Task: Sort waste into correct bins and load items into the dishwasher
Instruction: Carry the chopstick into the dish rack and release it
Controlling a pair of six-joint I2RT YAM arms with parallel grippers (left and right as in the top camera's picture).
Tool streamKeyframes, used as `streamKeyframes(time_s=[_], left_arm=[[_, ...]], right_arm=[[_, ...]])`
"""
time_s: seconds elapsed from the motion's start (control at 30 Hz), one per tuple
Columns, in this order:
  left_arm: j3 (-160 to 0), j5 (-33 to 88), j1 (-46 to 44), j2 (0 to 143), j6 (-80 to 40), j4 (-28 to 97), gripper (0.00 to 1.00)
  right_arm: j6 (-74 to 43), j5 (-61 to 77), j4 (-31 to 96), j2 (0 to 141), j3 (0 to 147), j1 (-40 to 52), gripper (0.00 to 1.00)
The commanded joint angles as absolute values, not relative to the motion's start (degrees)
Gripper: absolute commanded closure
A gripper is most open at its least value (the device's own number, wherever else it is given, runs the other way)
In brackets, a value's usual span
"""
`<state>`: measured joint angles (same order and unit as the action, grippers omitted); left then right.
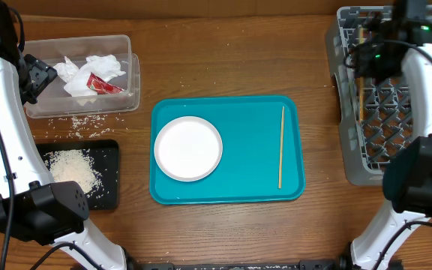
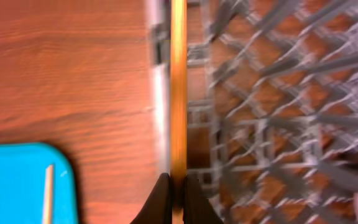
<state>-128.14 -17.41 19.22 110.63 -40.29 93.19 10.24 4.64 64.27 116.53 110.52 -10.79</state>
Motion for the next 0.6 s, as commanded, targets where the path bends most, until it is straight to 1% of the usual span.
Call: streamKeyframes(time_s=[0.0, 0.07, 0.17, 0.3, 0.37, 0.4, 0.43, 0.53, 0.57], left_arm=[[-128.66, -18.39, 19.42, 110.37, -39.83, 93.06, 0.00], [-128.66, -18.39, 19.42, 110.37, -39.83, 93.06, 0.00], [-128.66, -18.39, 19.42, 110.37, -39.83, 93.06, 0.00], [-128.66, -18.37, 19.42, 110.37, -39.83, 93.06, 0.00], [-128.66, -18.39, 19.42, 110.37, -39.83, 93.06, 0.00], [-128.66, -18.39, 19.42, 110.37, -39.83, 93.06, 0.00], [-128.66, -18.39, 19.42, 110.37, -39.83, 93.06, 0.00], [-128.66, -18.39, 19.42, 110.37, -39.83, 93.06, 0.00], [-128.66, -18.37, 19.42, 110.37, -39.83, 93.06, 0.00]], right_arm=[[15.59, 7.81, 62.17, 115.52, 111.68, -12.38, 0.96], [20.03, 10.96, 61.93, 115.52, 111.66, -12.91, 0.96], [24.16, 11.90, 61.76, 115.68, 111.33, -12.93, 0.96], [24.91, 11.88, 61.36, 116.92, 111.33, -12.93, 0.95], [23.22, 11.31, 61.12, 117.69, 111.33, -12.93, 0.80], [22.17, 10.74, 61.08, 117.84, 111.33, -12.95, 0.74], [21.71, 10.41, 61.12, 118.08, 111.33, -12.95, 0.72], [20.73, 10.15, 61.39, 118.32, 111.33, -12.93, 0.72], [20.71, 10.17, 61.65, 118.32, 111.33, -12.93, 0.69]])
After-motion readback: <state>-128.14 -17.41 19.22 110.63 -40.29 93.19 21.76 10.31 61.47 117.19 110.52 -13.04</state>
